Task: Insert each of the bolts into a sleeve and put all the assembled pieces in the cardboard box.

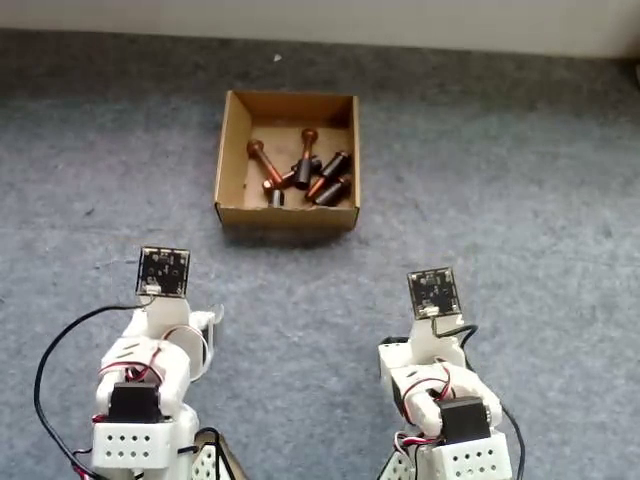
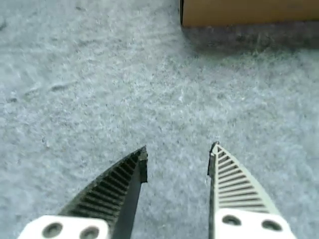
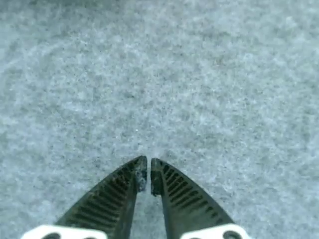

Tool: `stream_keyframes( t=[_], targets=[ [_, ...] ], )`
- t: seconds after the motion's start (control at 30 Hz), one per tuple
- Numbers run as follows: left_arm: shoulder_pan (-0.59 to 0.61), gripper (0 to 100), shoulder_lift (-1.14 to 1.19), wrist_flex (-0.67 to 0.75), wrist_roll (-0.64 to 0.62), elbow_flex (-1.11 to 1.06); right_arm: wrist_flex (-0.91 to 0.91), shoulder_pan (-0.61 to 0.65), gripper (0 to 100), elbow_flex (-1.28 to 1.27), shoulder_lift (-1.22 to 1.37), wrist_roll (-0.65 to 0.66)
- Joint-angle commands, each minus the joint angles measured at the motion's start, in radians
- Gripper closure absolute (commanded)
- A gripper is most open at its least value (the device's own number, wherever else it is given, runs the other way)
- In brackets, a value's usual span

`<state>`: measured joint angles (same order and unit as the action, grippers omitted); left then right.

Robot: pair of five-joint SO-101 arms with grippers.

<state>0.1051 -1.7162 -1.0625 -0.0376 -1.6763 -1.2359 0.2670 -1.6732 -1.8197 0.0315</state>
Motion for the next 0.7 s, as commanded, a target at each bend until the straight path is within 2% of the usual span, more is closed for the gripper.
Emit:
stream_keyframes(
  t=[0.0,0.67],
  targets=[
    [-0.013,78,-0.007,-0.098,0.009,-0.025,-0.008,-0.012,99.5,-0.131,-0.013,0.011],
    [-0.013,78,-0.008,-0.127,0.006,-0.025,-0.008,-0.012,99.5,-0.131,-0.013,0.011]
  ],
)
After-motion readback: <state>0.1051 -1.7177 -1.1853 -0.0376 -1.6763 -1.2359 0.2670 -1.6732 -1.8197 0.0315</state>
